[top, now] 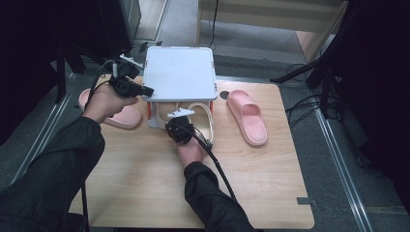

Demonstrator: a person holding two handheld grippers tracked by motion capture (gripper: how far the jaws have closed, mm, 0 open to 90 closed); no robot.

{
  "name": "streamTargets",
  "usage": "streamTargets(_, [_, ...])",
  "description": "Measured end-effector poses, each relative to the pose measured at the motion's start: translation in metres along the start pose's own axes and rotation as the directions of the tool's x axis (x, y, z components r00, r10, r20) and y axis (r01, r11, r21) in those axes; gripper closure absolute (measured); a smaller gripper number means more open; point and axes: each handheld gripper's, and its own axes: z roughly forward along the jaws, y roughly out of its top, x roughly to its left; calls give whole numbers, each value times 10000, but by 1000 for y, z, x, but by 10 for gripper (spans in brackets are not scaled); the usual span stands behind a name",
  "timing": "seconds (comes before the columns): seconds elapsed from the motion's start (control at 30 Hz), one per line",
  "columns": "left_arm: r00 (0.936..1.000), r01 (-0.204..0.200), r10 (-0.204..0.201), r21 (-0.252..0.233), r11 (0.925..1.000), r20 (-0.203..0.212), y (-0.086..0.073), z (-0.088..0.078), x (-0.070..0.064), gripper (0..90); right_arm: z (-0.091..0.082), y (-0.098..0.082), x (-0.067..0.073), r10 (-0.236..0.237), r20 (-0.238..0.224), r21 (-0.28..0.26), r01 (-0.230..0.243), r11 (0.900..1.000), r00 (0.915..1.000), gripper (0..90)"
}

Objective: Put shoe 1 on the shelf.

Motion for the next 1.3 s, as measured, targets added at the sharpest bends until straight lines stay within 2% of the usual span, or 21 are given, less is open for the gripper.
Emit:
streamTargets(0.17, [9998,146,-145,-29,9999,125,0,0,2,897,-12,-1,-1,247,-385,-168,-254,9995,9990,900])
streamTargets(0.47, [9997,234,-234,54,9997,87,1,0,1,897,-50,-10,3,-516,-879,-252,496,9985,9948,900])
streamTargets(0.6, [9994,335,-335,49,9994,129,1,0,2,897,-68,-19,1,-594,-1244,-254,566,9981,9905,900])
streamTargets(0.73, [9995,310,-311,92,9995,72,2,0,1,896,-86,-30,-2,-676,-1421,-127,664,9977,9875,900])
streamTargets(0.87, [9997,255,-256,196,9995,48,3,0,1,897,-100,-43,-8,-612,-1392,-18,615,9981,9884,900])
streamTargets(1.03, [9996,276,-277,183,9995,63,2,0,1,897,-113,-58,-23,-197,-1290,62,206,9998,9914,900])
streamTargets(1.3, [9997,263,-263,162,9995,-3,3,0,0,896,-126,-75,-42,-276,-914,437,317,9985,9954,900])
